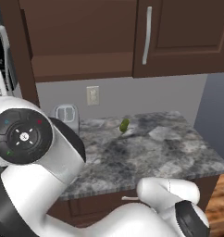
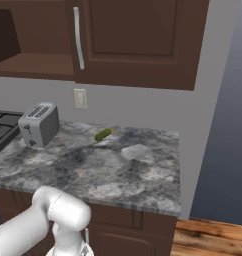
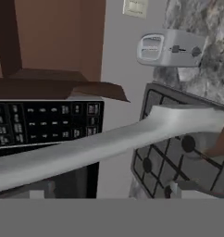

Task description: Close all open cabinet doors.

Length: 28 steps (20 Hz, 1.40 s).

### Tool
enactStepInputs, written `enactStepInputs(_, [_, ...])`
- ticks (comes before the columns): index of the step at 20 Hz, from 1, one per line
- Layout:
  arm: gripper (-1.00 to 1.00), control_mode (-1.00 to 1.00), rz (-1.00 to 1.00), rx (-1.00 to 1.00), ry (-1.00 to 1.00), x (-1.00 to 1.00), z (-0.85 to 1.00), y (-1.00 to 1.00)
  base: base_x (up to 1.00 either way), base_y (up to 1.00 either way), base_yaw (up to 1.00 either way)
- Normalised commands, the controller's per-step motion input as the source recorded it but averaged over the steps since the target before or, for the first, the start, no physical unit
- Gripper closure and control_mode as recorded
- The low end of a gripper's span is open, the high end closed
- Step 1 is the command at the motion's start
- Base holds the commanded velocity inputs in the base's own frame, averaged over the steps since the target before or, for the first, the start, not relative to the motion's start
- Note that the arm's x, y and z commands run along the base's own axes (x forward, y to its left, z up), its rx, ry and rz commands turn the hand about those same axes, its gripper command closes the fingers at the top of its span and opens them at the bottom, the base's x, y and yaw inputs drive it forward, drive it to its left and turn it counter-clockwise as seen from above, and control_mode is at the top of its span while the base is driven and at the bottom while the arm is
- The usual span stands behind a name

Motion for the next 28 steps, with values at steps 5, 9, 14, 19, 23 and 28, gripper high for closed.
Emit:
enactStepInputs(5, [-1.0,-1.0,-0.33,0.07,0.21,-0.11,-0.11,-0.2,0.0,0.0,0.0])
enactStepInputs(9, [-1.0,-1.0,-0.4,0.05,0.15,0.13,-0.03,-0.33,0.0,0.0,0.0])
enactStepInputs(14, [-1.0,-1.0,-0.39,0.07,0.12,0.16,0.0,-0.4,0.0,0.0,0.0])
enactStepInputs(19, [-1.0,-1.0,-0.32,0.08,0.03,0.2,0.0,-0.5,0.0,0.0,0.0])
enactStepInputs(23, [-1.0,-1.0,-0.22,0.12,0.0,0.34,-0.04,-0.49,0.0,0.0,0.0])
enactStepInputs(28, [-1.0,-1.0,-0.16,0.11,0.0,0.46,-0.14,-0.46,0.0,0.0,0.0])
